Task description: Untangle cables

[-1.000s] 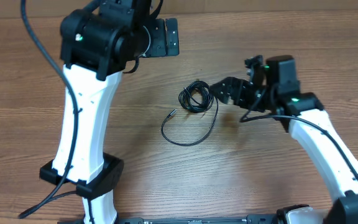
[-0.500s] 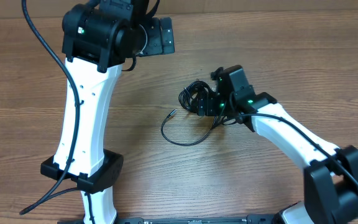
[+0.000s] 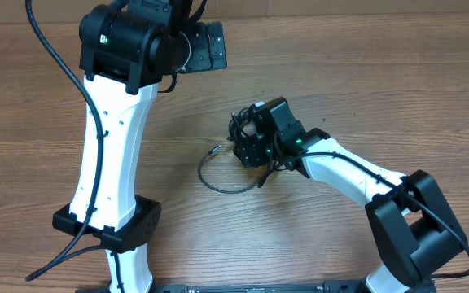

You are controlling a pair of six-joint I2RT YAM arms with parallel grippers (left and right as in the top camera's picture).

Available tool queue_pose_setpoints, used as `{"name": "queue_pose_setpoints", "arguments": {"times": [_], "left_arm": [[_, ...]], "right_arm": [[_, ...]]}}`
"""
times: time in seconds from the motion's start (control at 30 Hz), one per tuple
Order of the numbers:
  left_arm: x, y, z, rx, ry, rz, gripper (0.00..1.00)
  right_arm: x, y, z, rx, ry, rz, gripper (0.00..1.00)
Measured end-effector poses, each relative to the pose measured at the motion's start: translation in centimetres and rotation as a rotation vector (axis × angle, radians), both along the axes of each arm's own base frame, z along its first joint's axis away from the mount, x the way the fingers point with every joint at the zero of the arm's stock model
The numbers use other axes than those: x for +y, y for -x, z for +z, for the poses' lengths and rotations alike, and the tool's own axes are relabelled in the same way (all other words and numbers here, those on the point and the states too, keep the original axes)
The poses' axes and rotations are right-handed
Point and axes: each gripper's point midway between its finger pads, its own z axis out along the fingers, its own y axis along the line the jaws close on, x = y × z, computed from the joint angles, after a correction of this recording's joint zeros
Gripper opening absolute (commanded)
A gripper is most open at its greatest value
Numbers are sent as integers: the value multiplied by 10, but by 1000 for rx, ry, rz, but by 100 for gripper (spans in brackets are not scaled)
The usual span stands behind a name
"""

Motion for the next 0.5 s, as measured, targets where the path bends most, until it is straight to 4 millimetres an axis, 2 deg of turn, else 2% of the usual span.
{"name": "queue_pose_setpoints", "arguments": {"times": [0.27, 0.5], "left_arm": [[0, 0, 0, 0, 0, 0, 100], [0, 0, 0, 0, 0, 0, 99]], "right_arm": [[-5, -13, 3, -73, 40, -7, 67], [-2, -11, 4, -106, 59, 72, 66]]}}
